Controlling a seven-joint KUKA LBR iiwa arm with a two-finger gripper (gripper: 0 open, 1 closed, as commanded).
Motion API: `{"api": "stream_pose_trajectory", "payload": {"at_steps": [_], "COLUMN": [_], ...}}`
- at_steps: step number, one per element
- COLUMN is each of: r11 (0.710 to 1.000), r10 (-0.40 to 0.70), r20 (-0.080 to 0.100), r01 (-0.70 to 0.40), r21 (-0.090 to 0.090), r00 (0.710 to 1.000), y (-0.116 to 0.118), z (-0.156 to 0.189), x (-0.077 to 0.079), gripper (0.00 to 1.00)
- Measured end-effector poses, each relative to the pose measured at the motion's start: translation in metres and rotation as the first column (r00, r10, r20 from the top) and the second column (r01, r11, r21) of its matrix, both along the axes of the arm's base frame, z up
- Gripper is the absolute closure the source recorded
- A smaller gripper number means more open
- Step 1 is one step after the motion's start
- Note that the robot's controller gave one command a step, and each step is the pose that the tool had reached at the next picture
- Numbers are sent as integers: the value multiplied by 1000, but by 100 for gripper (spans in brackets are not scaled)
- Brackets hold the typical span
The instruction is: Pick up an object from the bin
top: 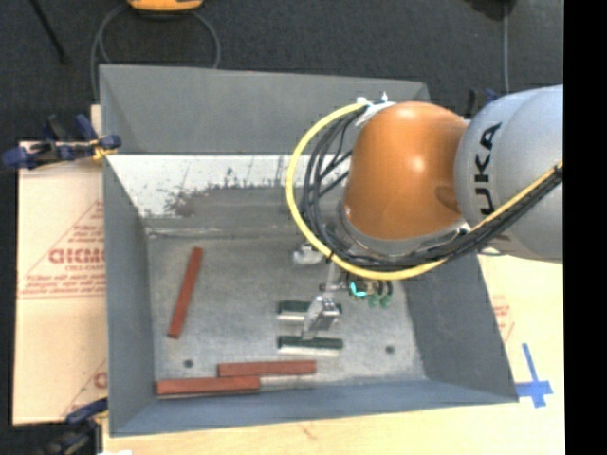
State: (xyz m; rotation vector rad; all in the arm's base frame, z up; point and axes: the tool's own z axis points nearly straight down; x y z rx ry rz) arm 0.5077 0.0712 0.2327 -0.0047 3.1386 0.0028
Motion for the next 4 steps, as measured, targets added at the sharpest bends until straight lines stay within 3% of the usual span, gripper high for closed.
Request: {"api": "stream_pose_trajectory", "payload": {"at_steps": [1, 2, 3, 4], "r11": [1000, 996, 991, 991], "r10": [10, 86, -131, -132], "r20": [8, 6, -8, -8], "r01": [-10, -86, 131, 132], "r21": [0, -3, -6, -6], "r00": [1000, 996, 991, 991], "y": [-12, -37, -31, -31], "z": [-44, -104, -152, -152], "x": [-3, 11, 28, 28], "gripper": [0, 0, 100, 100]}}
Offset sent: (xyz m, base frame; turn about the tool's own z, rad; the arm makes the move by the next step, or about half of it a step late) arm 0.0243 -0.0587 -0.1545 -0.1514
